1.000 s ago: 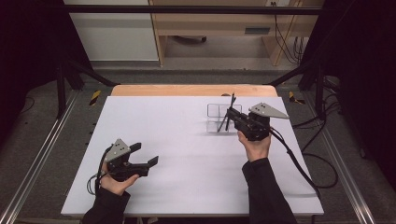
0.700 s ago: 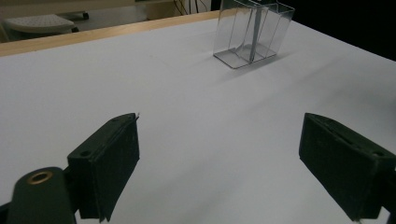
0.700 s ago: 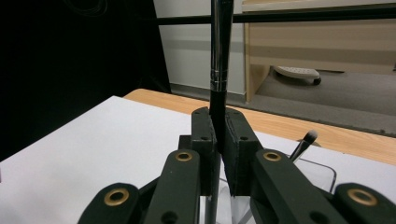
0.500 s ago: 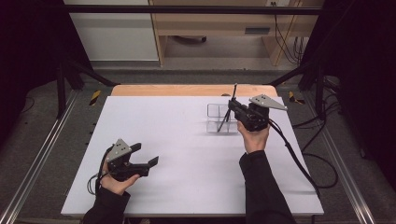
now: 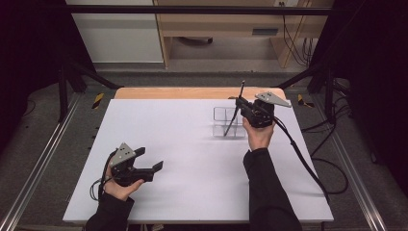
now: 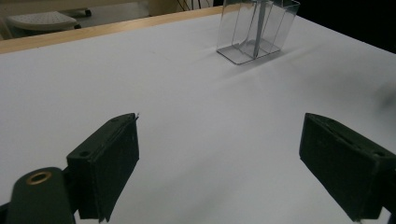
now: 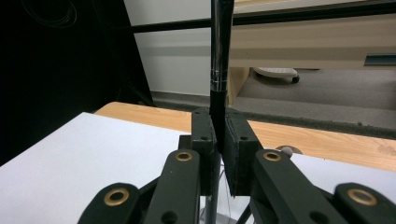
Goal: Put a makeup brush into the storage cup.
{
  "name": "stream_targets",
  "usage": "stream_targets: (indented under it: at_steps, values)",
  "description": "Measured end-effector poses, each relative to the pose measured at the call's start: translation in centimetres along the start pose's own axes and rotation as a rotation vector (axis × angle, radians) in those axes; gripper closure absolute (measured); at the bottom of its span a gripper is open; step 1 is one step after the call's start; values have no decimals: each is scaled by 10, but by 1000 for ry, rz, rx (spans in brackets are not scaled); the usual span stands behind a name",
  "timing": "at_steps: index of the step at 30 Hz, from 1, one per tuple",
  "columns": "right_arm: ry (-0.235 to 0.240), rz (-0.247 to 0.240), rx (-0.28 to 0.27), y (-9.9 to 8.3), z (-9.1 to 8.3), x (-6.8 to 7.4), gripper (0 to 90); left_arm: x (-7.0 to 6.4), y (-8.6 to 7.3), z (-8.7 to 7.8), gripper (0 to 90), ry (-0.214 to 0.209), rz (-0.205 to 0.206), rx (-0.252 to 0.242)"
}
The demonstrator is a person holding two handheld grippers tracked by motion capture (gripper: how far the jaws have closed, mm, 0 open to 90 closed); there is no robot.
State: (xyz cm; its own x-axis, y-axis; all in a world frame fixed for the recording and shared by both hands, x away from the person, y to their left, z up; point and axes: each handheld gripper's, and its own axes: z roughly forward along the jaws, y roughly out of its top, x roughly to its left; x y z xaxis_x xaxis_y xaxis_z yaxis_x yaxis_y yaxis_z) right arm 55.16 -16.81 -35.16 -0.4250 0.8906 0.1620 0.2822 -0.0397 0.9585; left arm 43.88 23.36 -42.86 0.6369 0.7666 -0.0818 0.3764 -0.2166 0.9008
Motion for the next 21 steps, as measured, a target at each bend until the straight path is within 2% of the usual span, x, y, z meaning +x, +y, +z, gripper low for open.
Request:
stream_targets:
  at_steps: [6, 21]
  values:
    - [-27, 11, 6, -3, 11, -4, 842, 0, 0, 0, 115, -1, -1, -1]
    - [-53, 36, 19, -11, 31, -10, 843, 0, 0, 1, 110, 7, 3, 1]
